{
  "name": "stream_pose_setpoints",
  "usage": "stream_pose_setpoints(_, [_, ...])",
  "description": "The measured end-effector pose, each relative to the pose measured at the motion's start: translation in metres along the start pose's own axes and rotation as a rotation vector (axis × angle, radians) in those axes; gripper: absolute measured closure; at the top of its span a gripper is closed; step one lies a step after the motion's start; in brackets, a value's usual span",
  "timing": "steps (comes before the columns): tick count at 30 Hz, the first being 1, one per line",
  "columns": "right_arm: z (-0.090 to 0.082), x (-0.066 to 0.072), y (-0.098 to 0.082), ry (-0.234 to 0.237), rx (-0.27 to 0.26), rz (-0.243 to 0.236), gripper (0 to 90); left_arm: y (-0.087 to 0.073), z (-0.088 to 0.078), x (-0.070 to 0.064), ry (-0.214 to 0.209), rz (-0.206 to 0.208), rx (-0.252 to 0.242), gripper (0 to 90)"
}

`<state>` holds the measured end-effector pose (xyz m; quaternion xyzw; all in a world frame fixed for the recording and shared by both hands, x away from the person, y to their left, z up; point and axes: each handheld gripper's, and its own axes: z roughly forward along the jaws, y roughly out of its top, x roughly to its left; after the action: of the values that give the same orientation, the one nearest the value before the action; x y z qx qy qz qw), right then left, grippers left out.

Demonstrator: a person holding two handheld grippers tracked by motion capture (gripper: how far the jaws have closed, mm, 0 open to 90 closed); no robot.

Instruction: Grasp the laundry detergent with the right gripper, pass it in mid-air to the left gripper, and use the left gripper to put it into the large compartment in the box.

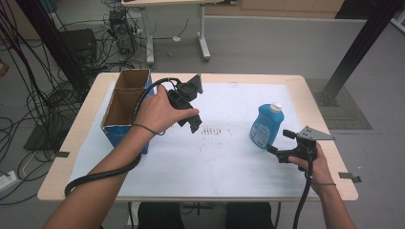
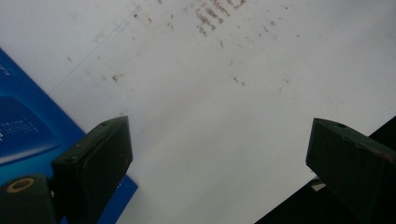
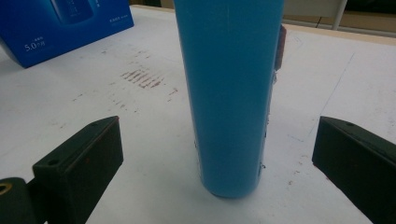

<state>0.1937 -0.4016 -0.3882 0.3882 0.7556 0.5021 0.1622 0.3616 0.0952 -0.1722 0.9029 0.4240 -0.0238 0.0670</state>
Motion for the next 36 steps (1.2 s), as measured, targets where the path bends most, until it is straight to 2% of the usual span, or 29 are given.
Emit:
stream_pose_setpoints(11, [0.007, 0.001, 0.002, -0.007, 0.001, -0.009, 1.8, 0.002, 0.0, 0.0, -0.001, 0.001, 0.0, 7.5])
stream_pose_setpoints(36, [0.041, 0.0, 0.005, -0.011, -0.005, -0.006, 3.0, 0.004, 0.007, 0.002, -0.015, 0.007, 0.001, 7.6])
